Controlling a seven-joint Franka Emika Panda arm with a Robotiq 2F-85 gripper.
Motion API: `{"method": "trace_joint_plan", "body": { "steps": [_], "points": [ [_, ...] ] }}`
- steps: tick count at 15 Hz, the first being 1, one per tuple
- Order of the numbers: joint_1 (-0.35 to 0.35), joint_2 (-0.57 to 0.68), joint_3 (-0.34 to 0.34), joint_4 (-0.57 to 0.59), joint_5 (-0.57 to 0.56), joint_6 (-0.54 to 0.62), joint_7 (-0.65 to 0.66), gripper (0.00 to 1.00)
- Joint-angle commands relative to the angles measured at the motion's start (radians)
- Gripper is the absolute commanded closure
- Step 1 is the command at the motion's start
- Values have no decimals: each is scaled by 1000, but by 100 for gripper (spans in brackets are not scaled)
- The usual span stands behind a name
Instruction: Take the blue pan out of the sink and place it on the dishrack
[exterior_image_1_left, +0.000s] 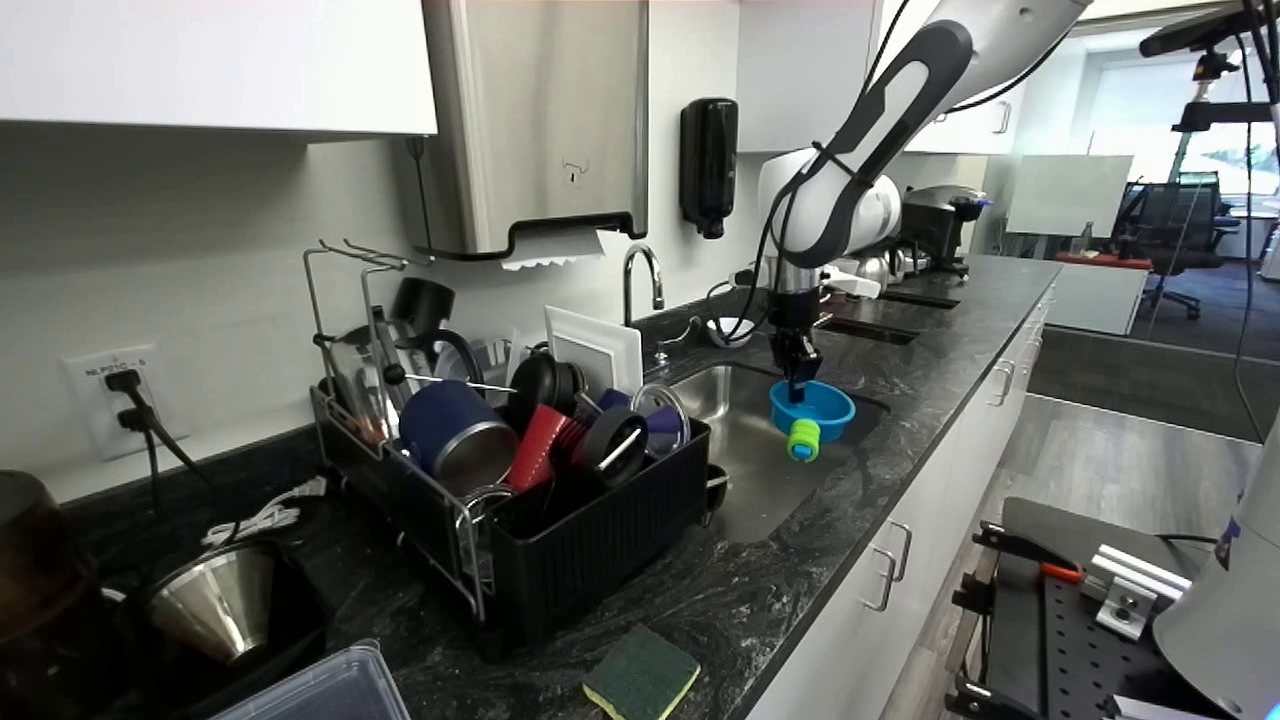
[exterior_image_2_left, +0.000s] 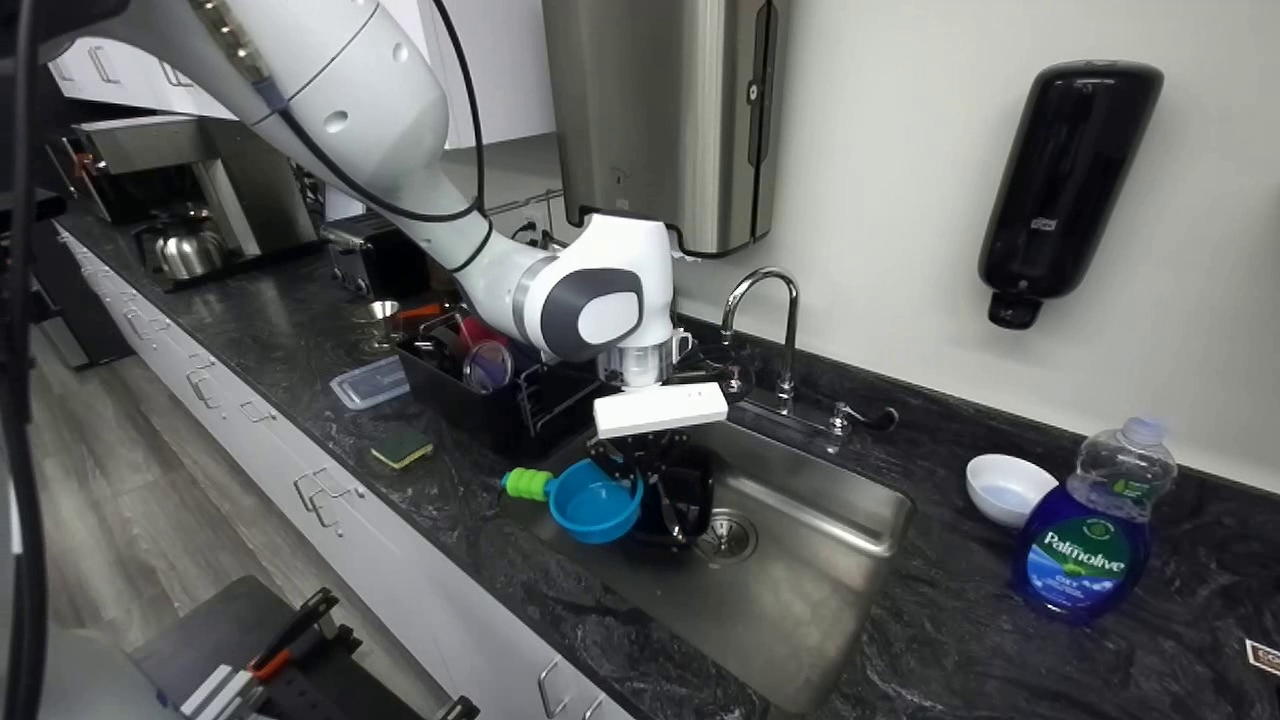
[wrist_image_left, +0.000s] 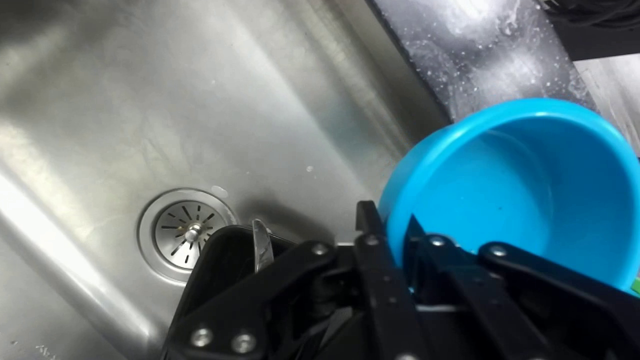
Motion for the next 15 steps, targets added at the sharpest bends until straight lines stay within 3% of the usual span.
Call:
{"method": "trace_joint_plan", "body": {
  "steps": [1,10,15],
  "points": [
    [15,-19,1,-8,26,-41,60,97],
    [33,-61,-4,-59,10,-30,203,97],
    [12,-71,30,-14,256,-167,171,97]
  ]
}}
